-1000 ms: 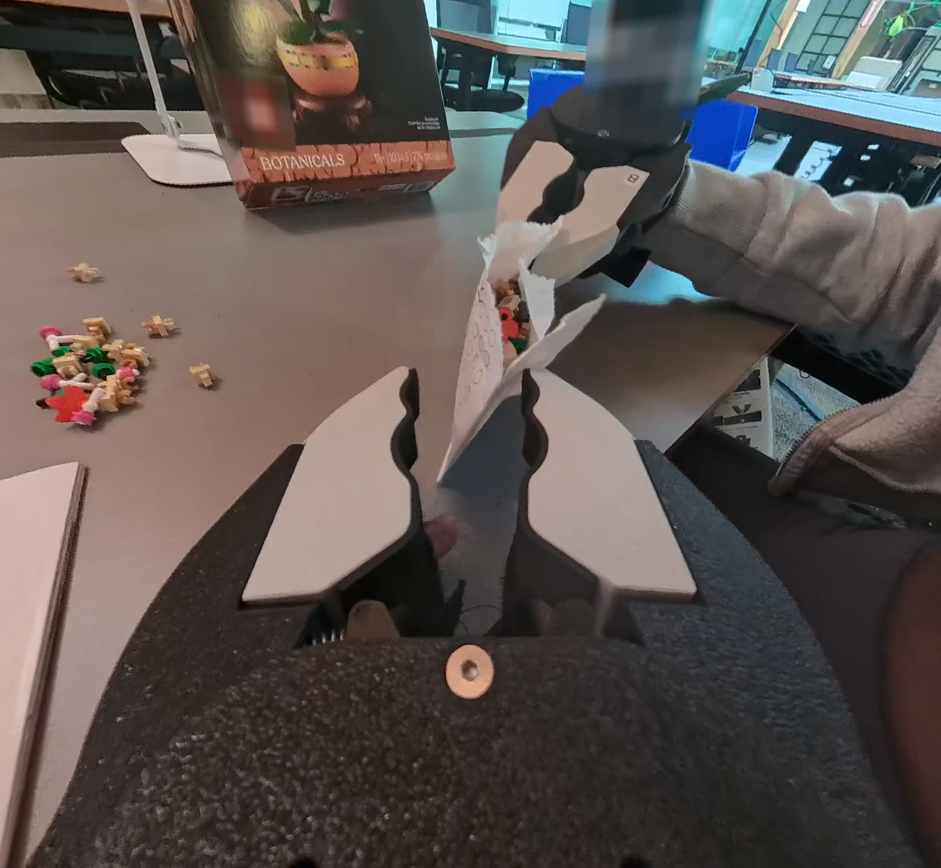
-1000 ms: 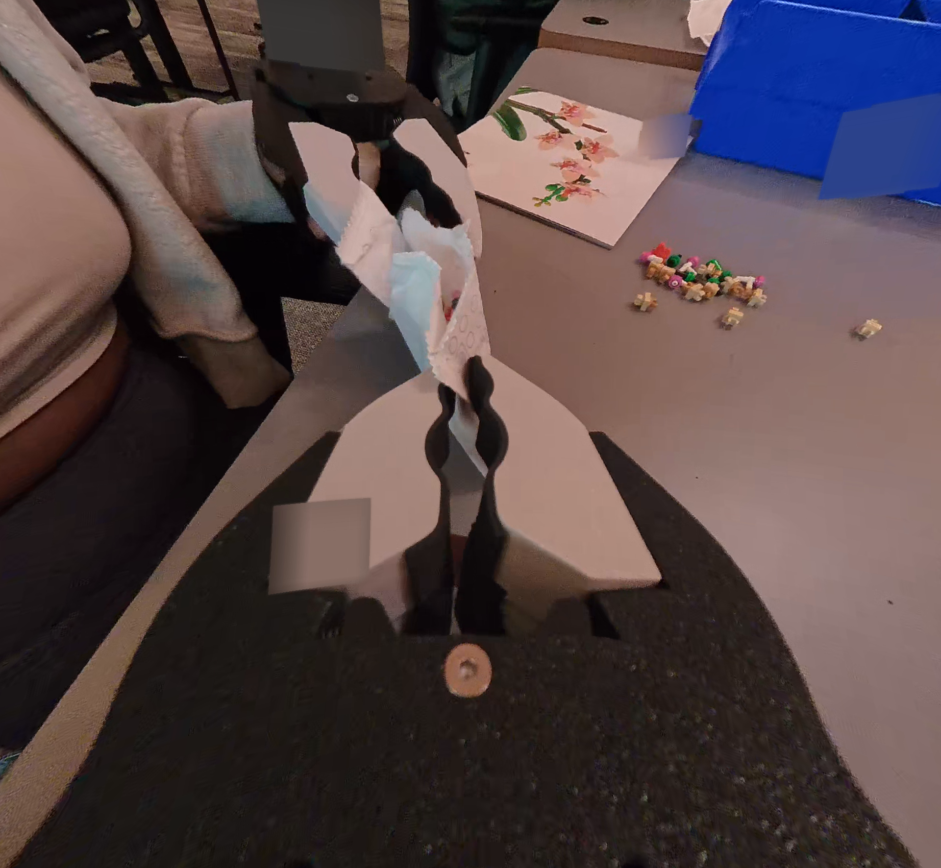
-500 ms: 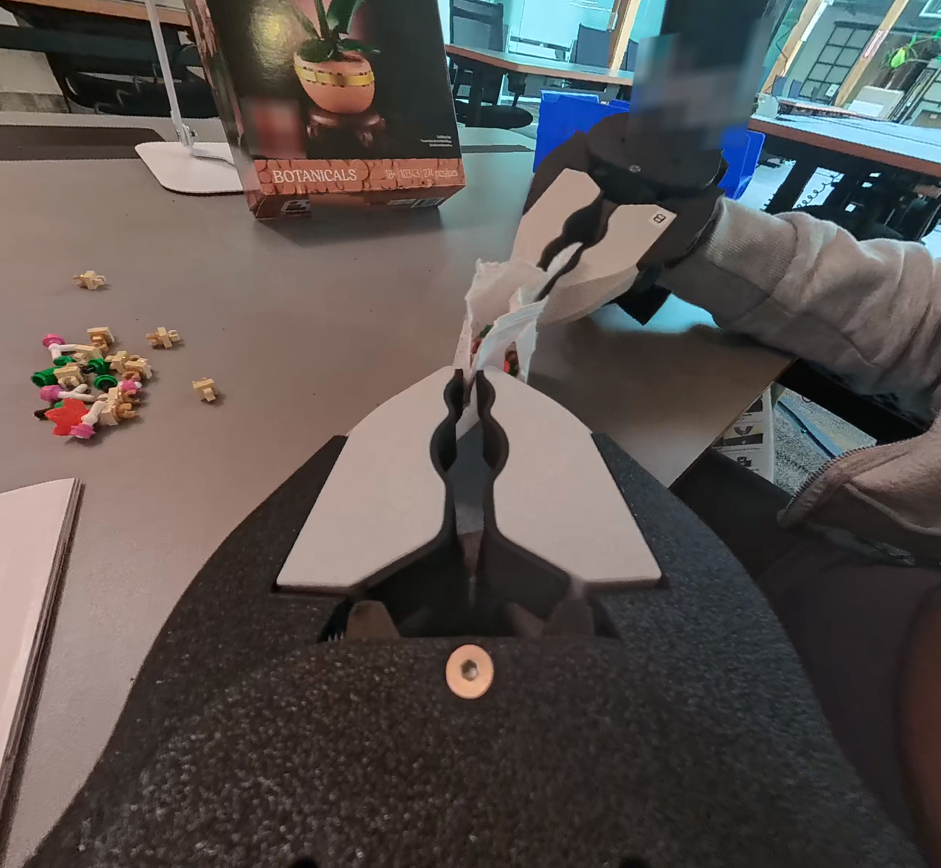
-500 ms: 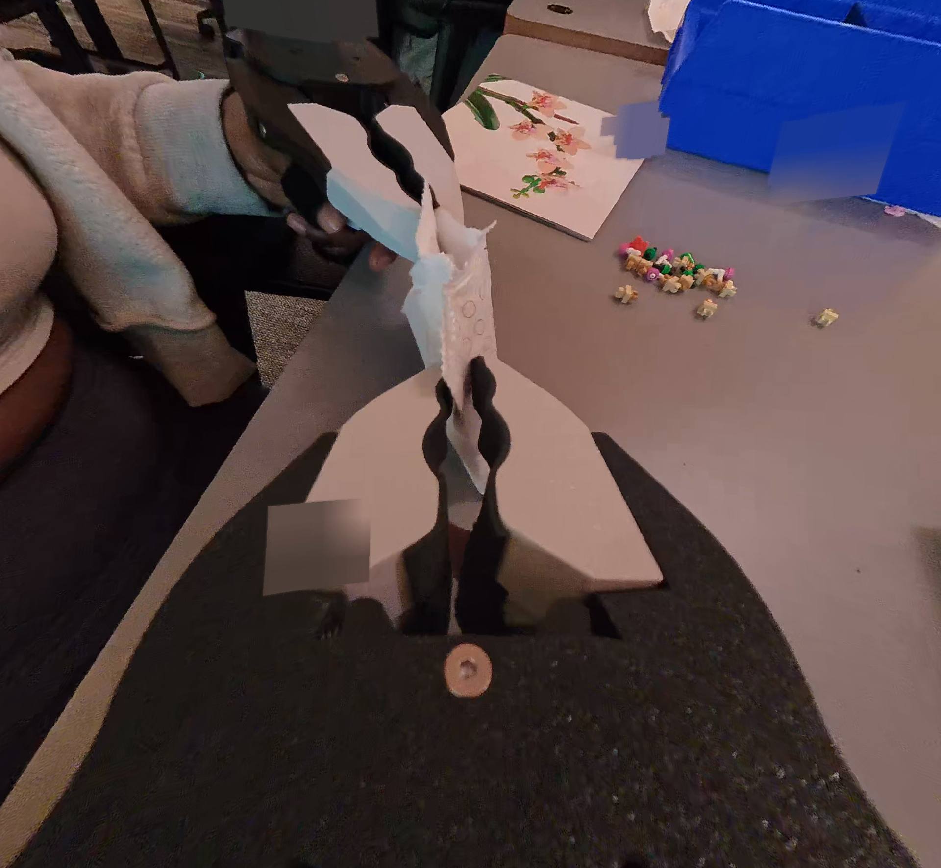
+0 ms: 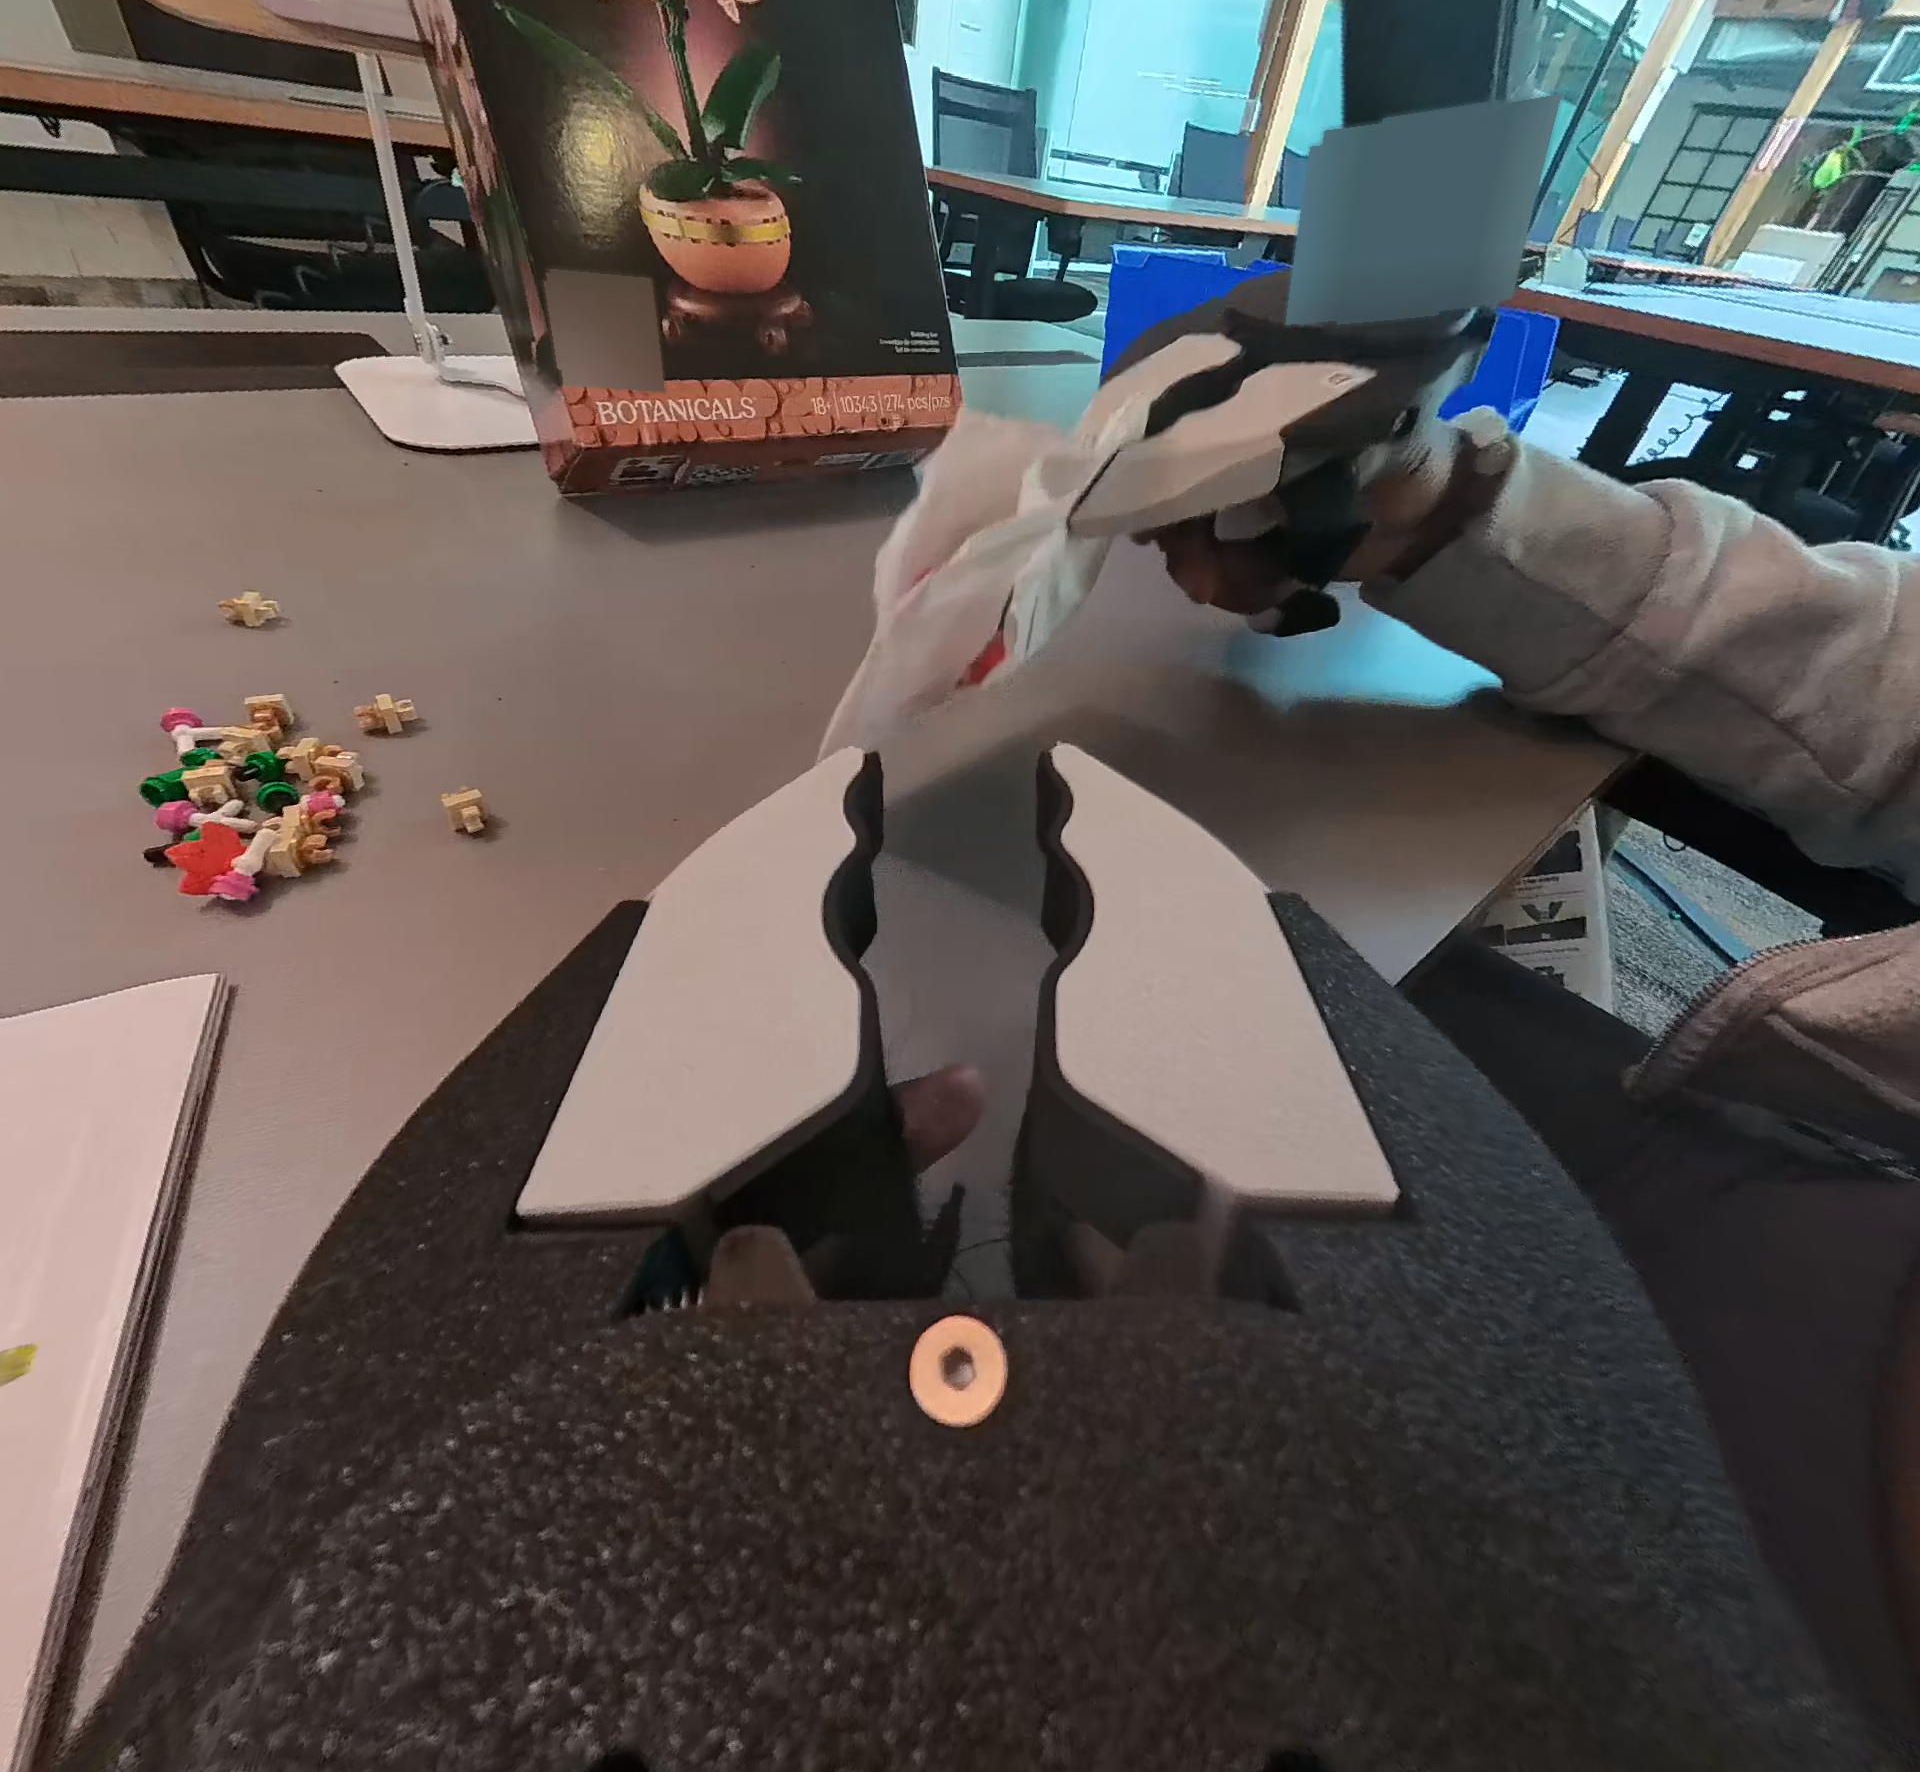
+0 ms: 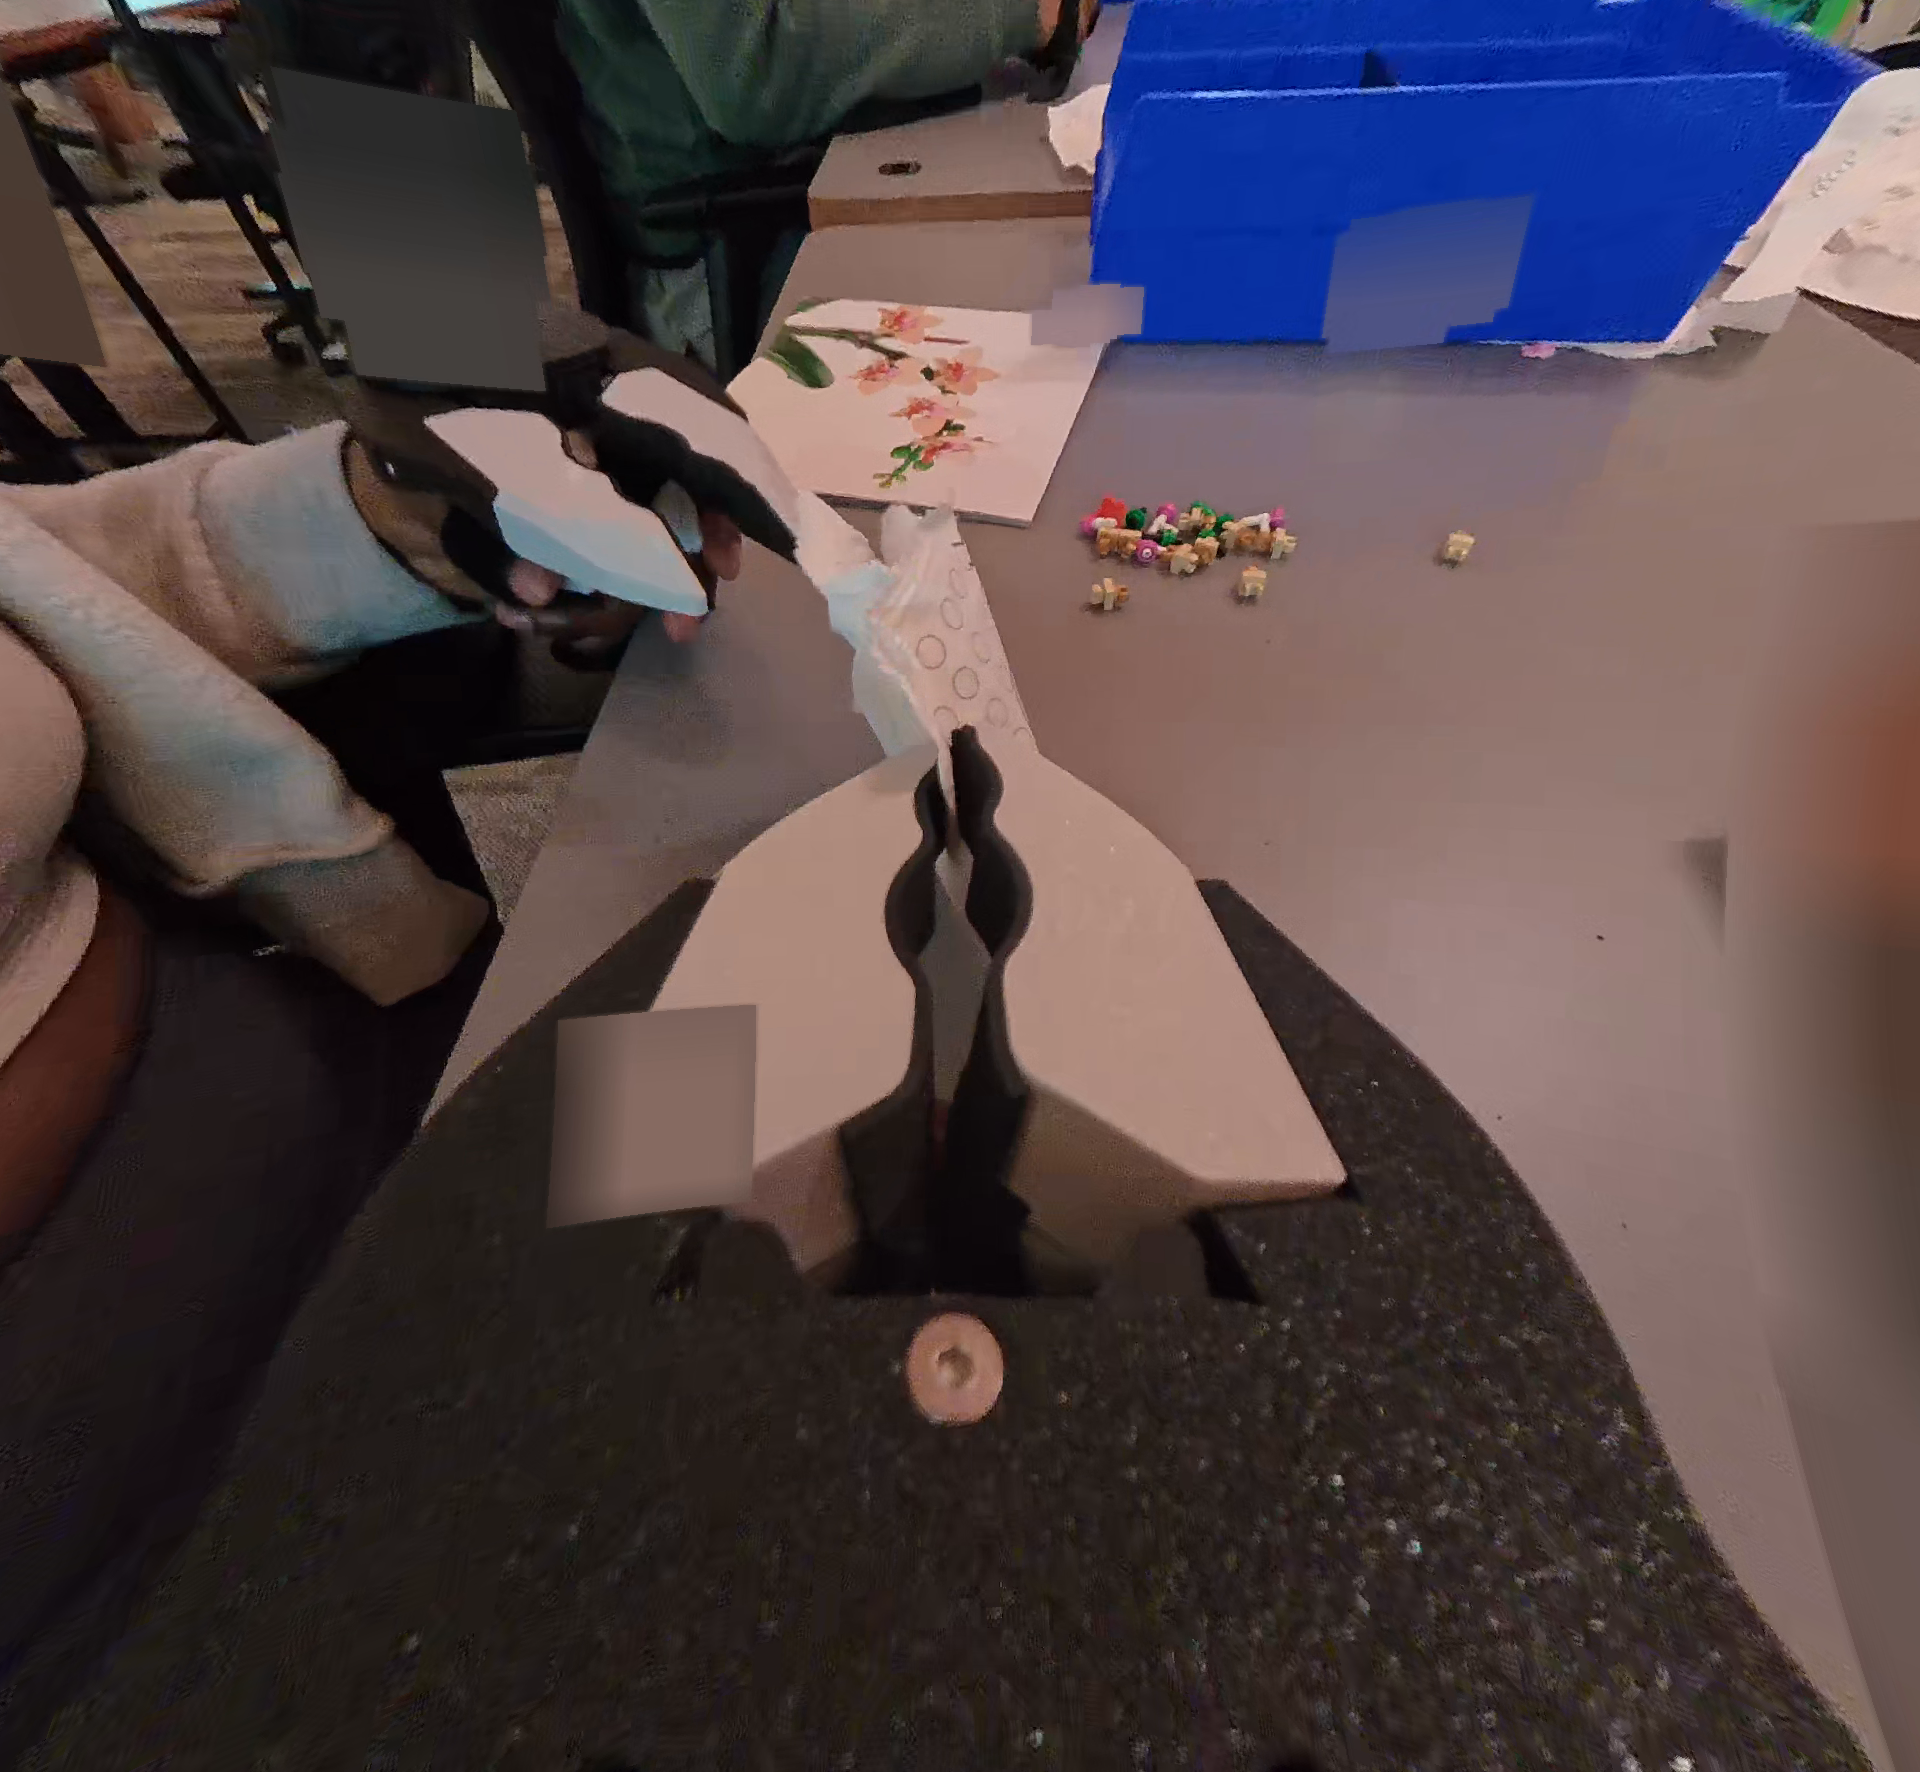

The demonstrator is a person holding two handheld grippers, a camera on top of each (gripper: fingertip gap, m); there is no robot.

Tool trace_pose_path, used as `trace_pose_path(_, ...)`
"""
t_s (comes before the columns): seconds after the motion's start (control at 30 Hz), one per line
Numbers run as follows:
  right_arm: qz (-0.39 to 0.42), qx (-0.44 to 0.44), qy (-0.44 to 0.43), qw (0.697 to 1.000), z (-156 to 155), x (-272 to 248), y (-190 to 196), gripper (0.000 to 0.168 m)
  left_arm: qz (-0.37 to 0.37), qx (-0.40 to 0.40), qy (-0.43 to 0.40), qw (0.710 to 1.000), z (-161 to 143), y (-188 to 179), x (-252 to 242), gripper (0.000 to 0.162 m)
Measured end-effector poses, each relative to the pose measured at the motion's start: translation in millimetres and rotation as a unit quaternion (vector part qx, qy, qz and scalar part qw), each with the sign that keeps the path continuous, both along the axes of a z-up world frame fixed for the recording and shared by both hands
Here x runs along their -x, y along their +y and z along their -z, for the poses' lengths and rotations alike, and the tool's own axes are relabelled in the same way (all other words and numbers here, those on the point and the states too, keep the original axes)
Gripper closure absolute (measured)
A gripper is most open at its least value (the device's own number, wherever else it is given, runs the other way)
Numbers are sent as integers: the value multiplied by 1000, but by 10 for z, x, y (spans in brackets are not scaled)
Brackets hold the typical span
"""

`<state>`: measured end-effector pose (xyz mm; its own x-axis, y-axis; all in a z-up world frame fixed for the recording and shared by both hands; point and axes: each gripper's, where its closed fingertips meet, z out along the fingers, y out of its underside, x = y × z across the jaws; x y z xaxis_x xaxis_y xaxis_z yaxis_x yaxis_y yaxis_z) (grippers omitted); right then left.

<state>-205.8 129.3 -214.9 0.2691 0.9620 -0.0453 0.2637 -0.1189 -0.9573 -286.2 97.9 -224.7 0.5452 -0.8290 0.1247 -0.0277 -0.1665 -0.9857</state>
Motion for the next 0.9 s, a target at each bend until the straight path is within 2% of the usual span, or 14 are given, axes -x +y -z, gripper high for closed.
trace_pose_path(0.17,31,22,15,999,-54,-106,45,168,-7,0,10,1000,34,23,16,135)
trace_pose_path(0.23,39,37,-5,999,21,-143,52,168,-9,0,16,1000,65,34,14,135)
trace_pose_path(0.3,50,49,37,997,-58,-191,67,168,-10,-2,21,1000,80,32,10,135)
trace_pose_path(0.4,74,57,25,995,-15,-284,127,168,-11,-7,24,1000,86,28,7,134)
trace_pose_path(0.47,76,72,54,993,-71,-292,130,168,-13,-13,28,999,89,21,6,135)
trace_pose_path(0.53,90,67,24,993,-1,-322,156,168,-12,-22,35,999,96,6,-2,135)
trace_pose_path(0.6,101,73,52,991,-56,-327,170,168,-9,-37,40,998,95,-12,-15,135)
trace_pose_path(0.67,117,85,27,989,33,-351,201,168,-7,-48,41,998,84,-34,-19,136)
trace_pose_path(0.77,149,105,62,981,-33,-360,278,168,0,-51,38,998,70,-64,-39,137)
trace_pose_path(0.9,171,132,64,974,17,-285,375,168,8,-52,38,998,73,-92,-57,138)
